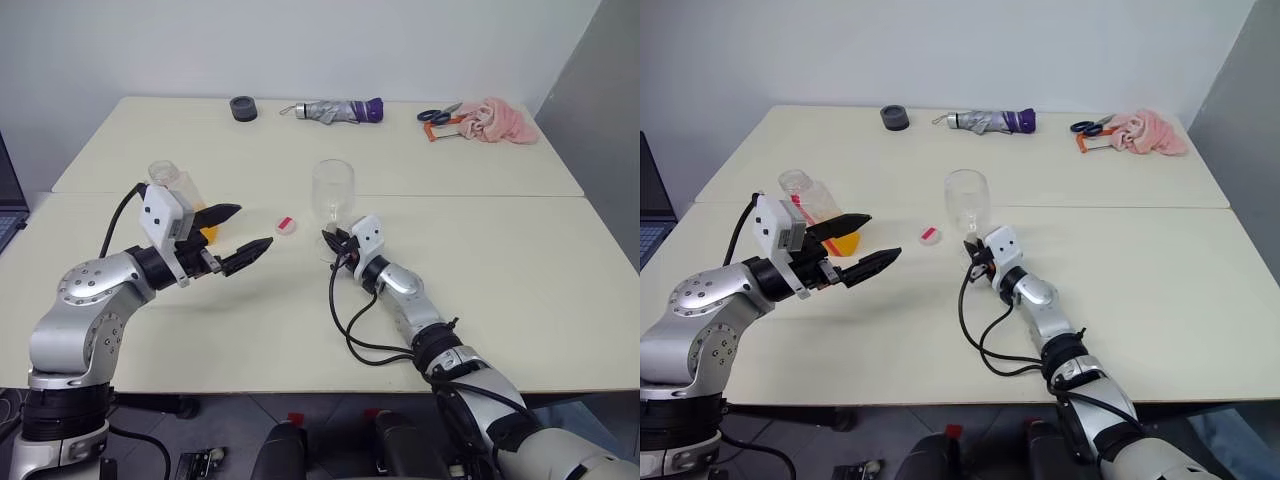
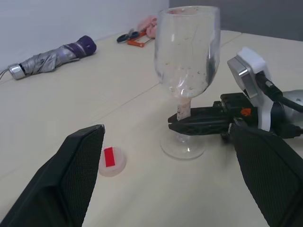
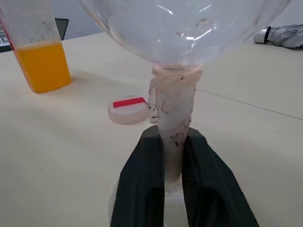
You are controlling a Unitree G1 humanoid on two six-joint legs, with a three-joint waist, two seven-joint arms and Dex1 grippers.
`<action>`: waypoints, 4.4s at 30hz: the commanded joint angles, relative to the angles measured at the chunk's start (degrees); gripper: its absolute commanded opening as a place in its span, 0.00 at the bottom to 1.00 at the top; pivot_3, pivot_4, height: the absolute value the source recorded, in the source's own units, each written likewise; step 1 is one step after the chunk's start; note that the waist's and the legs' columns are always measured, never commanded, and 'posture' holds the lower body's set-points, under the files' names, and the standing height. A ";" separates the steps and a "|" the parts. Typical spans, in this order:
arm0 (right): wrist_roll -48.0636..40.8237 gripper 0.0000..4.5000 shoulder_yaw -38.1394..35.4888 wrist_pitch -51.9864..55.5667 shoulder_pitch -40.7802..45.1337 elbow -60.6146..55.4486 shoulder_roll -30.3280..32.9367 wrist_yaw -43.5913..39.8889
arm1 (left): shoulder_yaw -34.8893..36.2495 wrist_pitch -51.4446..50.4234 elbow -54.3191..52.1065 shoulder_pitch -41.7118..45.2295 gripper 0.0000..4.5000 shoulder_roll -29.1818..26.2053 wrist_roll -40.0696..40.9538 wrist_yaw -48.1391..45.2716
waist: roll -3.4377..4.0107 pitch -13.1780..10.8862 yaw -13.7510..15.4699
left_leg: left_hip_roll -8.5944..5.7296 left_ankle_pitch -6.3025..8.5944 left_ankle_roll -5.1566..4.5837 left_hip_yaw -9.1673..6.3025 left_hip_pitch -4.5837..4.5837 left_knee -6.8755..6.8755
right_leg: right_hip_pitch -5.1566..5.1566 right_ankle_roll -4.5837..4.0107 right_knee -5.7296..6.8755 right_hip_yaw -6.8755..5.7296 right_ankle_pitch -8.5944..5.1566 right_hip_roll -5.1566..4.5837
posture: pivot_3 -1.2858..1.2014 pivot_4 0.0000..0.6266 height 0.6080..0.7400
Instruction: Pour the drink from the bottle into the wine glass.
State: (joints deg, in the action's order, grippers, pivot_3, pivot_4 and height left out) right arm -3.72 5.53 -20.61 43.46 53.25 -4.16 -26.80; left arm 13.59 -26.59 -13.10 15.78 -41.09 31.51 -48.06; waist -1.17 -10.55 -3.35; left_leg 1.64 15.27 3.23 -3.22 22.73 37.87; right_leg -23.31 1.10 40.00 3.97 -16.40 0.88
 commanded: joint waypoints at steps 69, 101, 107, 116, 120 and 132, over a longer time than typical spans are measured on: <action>-14.78 0.99 9.47 39.48 -30.87 -74.24 22.71 -18.11 | 9.20 12.42 14.03 -3.07 1.00 12.52 -11.80 25.54 | -0.07 0.03 0.82 | -0.09 0.00 0.01 -0.11 -0.02 0.08 | 0.11 0.04 -0.05 -0.10 -0.02 0.05 | 0.52 0.24 1.00; -17.03 0.99 8.02 40.93 -24.97 -75.33 22.62 -18.40 | 5.58 17.34 37.44 14.89 1.00 7.23 -14.13 17.96 | -0.08 0.03 1.02 | -0.10 -0.01 0.02 -0.21 0.03 0.09 | 0.10 0.03 -0.03 -0.25 0.00 0.05 | 0.52 0.24 1.00; -16.75 1.00 8.42 41.17 -24.09 -75.26 22.88 -18.03 | 5.74 17.90 38.90 16.02 0.91 7.41 -13.74 17.58 | -0.08 0.03 1.09 | -0.10 -0.01 0.02 -0.25 0.05 0.09 | 0.09 0.02 -0.03 -0.28 0.00 0.05 | 0.52 0.24 1.00; -15.78 1.00 9.11 40.03 -25.26 -75.60 23.03 -17.84 | 5.88 18.81 40.83 17.15 0.39 7.29 -13.57 16.97 | -0.08 0.03 1.10 | -0.10 -0.01 0.02 -0.27 0.08 0.10 | 0.08 0.02 -0.03 -0.30 0.00 0.04 | 0.52 0.24 1.00; -15.40 1.00 8.99 39.72 -25.23 -75.65 23.13 -17.58 | 5.84 18.84 40.48 17.23 0.37 7.39 -13.42 16.79 | -0.08 0.03 1.10 | -0.10 -0.01 0.02 -0.27 0.08 0.10 | 0.08 0.02 -0.03 -0.30 0.00 0.04 | 0.52 0.24 1.00; -18.29 1.00 0.41 44.60 -25.23 -81.14 23.43 -9.07 | -4.74 18.26 25.79 20.76 0.37 9.08 -17.42 13.50 | -0.09 0.03 1.69 | -0.10 -0.02 0.03 -0.37 0.16 0.13 | 0.09 0.03 -0.04 -0.34 0.00 -0.01 | 0.52 0.24 1.00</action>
State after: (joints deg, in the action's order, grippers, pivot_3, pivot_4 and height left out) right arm -21.05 7.53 23.60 17.50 -25.39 19.17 -36.87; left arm 9.80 -9.88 16.19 33.82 -31.52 15.02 -33.80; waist -1.26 -10.53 -1.66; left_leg 1.51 15.25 3.25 -3.59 22.90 38.01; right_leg -23.23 1.13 39.97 3.62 -16.40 0.88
